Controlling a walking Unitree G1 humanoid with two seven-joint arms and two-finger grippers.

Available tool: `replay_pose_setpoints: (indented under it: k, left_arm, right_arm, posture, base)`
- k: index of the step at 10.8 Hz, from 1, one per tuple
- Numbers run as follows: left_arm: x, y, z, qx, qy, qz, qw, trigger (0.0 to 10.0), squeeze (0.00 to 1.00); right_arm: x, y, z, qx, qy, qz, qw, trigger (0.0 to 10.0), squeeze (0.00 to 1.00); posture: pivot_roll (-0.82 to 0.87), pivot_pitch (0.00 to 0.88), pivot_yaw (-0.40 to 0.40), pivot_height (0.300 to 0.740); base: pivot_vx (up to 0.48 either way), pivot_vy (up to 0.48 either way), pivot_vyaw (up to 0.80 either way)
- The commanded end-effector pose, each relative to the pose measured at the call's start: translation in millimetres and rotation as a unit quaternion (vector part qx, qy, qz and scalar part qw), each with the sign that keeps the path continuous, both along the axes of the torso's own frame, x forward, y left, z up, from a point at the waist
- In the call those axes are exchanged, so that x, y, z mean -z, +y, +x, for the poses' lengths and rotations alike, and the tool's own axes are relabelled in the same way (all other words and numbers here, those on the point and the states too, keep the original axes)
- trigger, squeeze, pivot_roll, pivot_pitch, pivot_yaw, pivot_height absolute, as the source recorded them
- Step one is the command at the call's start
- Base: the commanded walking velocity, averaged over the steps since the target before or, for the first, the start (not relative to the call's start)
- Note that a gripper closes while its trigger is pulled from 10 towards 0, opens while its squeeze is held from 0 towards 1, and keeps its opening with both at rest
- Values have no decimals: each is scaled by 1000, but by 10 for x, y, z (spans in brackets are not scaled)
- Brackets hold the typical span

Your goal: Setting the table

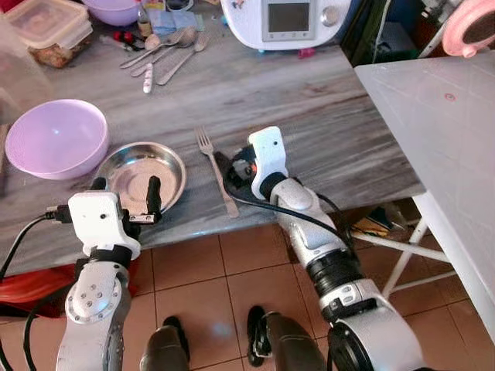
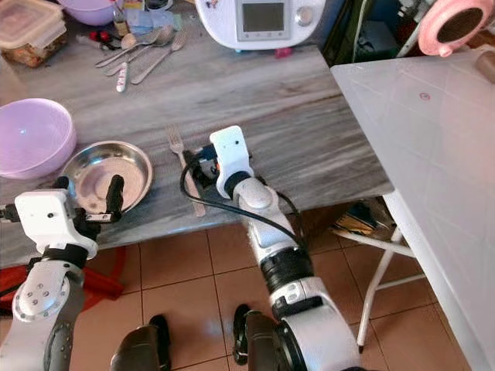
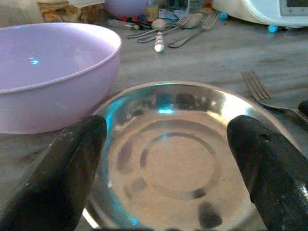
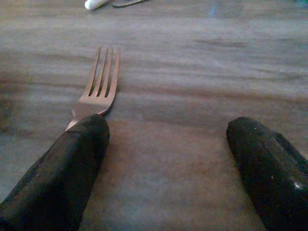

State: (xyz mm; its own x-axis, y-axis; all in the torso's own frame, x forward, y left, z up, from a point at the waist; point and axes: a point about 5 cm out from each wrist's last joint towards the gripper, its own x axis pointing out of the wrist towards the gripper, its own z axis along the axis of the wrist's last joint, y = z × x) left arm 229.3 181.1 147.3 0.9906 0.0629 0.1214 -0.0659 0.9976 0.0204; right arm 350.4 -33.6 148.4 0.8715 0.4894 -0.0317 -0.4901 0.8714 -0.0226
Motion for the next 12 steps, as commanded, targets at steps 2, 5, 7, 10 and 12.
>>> replay_pose_setpoints:
  k: [2, 5, 7, 10, 12]
  left_arm:
    - [27, 18, -32, -7, 4, 1, 1000, 10000, 0]
    - [17, 25, -15, -11, 0, -1, 1000, 10000, 0]
    - [23, 36, -13, -13, -1, -2, 1000, 10000, 0]
    - [31, 20, -11, -9, 1, -2, 1000, 10000, 0]
    - [26, 19, -40, -10, 4, -3, 1000, 10000, 0]
  right_arm:
    - [42, -264, -43, 59, -1, 21, 998, 10000, 0]
    - [-132, -514, -187, 93, -79, 42, 992, 10000, 0]
    - [-76, -623, -313, 113, -83, 29, 990, 10000, 0]
    - [229, -715, -273, 146, -8, -65, 987, 10000, 0]
    - [215, -635, -172, 130, 4, -76, 989, 10000, 0]
  posture:
    - [37, 255, -51, 740]
    - [27, 239, -50, 740]
    - [23, 227, -48, 740]
    - [27, 236, -48, 740]
    - [34, 251, -45, 740]
  base:
    - [0, 0, 0]
    - [0, 0, 0]
    - [0, 0, 0]
    - [0, 0, 0]
    - [0, 0, 0]
